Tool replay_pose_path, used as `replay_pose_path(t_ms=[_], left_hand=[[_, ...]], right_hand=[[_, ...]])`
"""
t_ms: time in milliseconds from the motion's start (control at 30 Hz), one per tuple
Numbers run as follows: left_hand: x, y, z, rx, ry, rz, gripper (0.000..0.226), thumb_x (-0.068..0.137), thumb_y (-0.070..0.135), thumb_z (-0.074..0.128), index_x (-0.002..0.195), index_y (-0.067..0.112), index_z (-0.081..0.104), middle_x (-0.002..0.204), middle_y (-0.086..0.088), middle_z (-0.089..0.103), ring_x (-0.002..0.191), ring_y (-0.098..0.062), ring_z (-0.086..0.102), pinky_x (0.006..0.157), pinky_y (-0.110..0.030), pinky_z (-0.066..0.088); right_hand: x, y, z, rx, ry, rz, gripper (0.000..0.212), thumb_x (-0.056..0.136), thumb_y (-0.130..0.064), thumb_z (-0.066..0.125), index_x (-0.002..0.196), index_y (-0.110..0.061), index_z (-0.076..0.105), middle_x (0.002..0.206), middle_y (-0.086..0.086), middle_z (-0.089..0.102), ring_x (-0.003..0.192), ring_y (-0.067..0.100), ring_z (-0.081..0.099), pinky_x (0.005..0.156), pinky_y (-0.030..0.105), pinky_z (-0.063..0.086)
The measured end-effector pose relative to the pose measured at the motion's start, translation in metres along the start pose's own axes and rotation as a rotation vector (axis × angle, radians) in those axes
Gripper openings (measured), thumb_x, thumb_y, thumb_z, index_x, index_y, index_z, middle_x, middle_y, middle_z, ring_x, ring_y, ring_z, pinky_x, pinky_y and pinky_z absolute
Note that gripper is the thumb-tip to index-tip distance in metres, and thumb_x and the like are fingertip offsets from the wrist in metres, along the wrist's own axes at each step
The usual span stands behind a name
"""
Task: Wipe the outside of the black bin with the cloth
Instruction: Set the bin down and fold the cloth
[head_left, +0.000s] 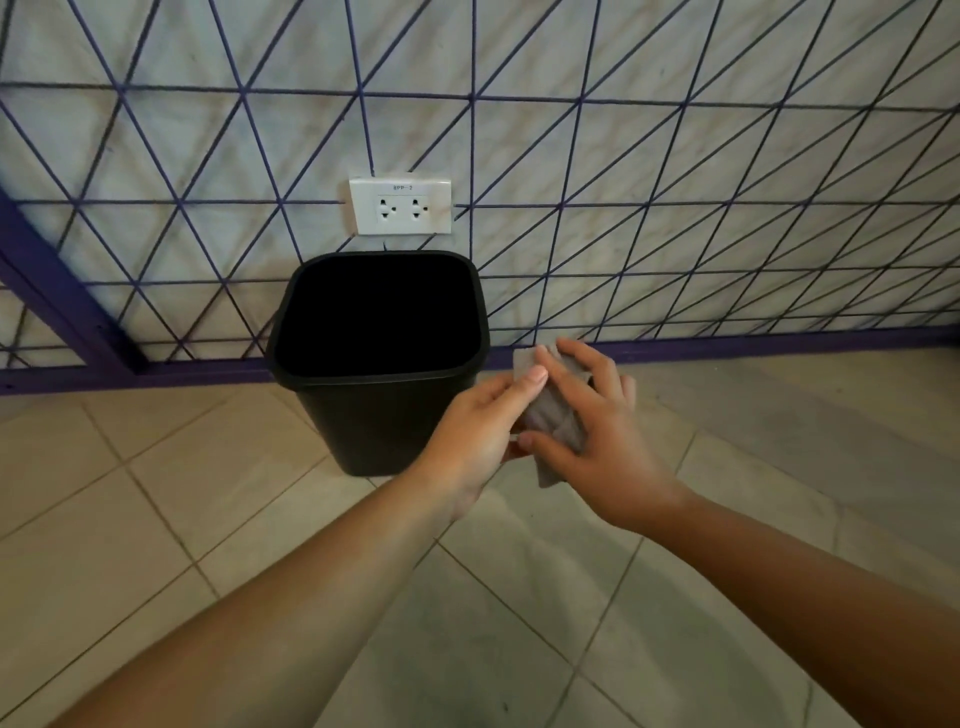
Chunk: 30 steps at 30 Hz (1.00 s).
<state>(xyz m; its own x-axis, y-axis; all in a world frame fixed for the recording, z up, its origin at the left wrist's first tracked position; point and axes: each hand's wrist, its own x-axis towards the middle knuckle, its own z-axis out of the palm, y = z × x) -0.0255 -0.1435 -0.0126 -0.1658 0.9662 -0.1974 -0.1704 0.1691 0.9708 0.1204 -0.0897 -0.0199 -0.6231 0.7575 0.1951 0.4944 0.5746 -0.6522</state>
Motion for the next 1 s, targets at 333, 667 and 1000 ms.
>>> replay_pose_path(t_ms=[333, 667, 1000], left_hand=[[0.034, -0.012, 0.013, 0.081, 0.145, 0.073, 0.026, 0.101, 0.031, 0.051, 0.108, 0.013, 0.069, 0.1, -0.01, 0.075, 0.086, -0.015, 0.073, 0.067, -0.028, 0.061], [0.087, -0.043, 0.028, 0.348, 0.123, 0.22, 0.026, 0.101, 0.034, 0.049, 0.093, 0.015, 0.065, 0.081, -0.004, 0.067, 0.075, -0.01, 0.064, 0.068, -0.023, 0.05], [0.17, -0.089, 0.035, 0.299, 0.466, -0.147, 0.028, 0.097, 0.044, 0.053, 0.117, 0.024, 0.055, 0.113, 0.001, 0.063, 0.097, -0.017, 0.061, 0.088, -0.039, 0.054]], right_hand=[[0.007, 0.048, -0.004, 0.642, 0.153, 0.344, 0.062, 0.094, 0.009, 0.068, 0.139, -0.028, 0.047, 0.135, -0.004, 0.058, 0.12, 0.019, 0.062, 0.087, 0.027, 0.059], [0.039, 0.114, 0.017, 0.91, 0.033, 0.584, 0.071, 0.076, -0.044, 0.068, 0.141, -0.018, 0.058, 0.133, 0.0, 0.069, 0.12, 0.011, 0.064, 0.093, 0.023, 0.045], [0.098, 0.165, 0.028, 0.59, 0.122, 0.745, 0.03, 0.106, -0.032, 0.062, 0.13, -0.013, 0.062, 0.118, 0.003, 0.068, 0.111, 0.025, 0.065, 0.091, 0.036, 0.049]])
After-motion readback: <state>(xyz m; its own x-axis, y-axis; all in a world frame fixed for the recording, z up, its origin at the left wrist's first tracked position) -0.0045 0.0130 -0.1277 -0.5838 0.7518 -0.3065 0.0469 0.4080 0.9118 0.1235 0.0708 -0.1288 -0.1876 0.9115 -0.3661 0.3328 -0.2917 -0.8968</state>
